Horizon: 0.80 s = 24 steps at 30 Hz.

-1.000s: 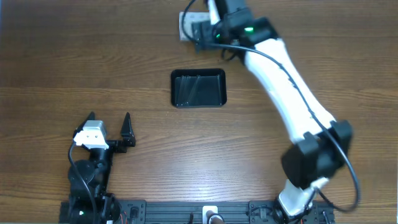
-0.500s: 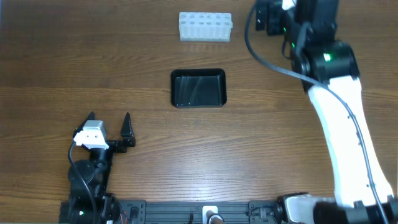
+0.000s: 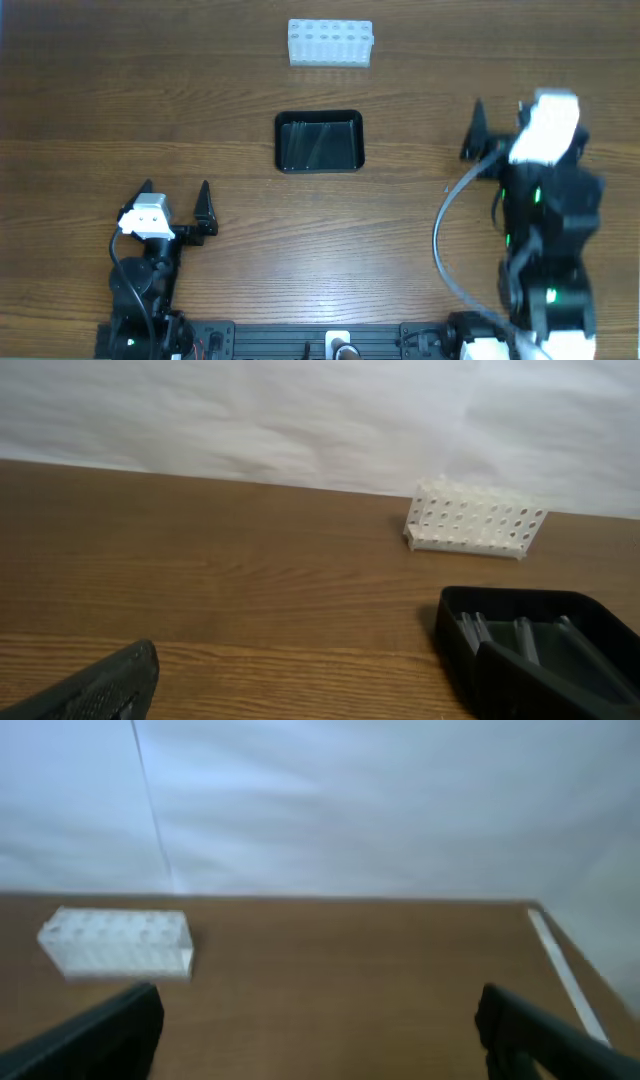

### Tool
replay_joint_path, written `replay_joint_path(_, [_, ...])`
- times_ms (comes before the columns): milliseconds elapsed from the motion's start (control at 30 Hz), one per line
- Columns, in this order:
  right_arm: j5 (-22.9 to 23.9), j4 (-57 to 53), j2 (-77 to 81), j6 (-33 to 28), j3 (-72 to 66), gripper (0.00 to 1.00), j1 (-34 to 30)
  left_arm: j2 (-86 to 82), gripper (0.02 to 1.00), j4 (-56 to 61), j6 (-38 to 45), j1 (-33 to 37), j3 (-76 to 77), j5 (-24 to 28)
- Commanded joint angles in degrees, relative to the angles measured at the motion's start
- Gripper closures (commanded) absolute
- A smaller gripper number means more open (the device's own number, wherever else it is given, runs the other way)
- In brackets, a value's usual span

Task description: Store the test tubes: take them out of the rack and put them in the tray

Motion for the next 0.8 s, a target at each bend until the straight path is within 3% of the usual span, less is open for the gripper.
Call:
replay_joint_path(33, [0.3,3.0,-11.2,1.5,-12.2,0.007,-1.8,-0.3,0.018,-0.2,0.6,0.4,-0.3,0.7])
replay_joint_path(400, [0.3,15.6,-29.4,3.0,-35.5,0.007,-2.2,-0.3,0.018,-0.2,0.6,0.4,-0.3,0.8])
replay_joint_path(800, [3.9,20.8,-38.8,3.6,-45.1,0.007,-2.1,-0.3,0.018,-0.2,0.6,0.4,-0.3,0.8])
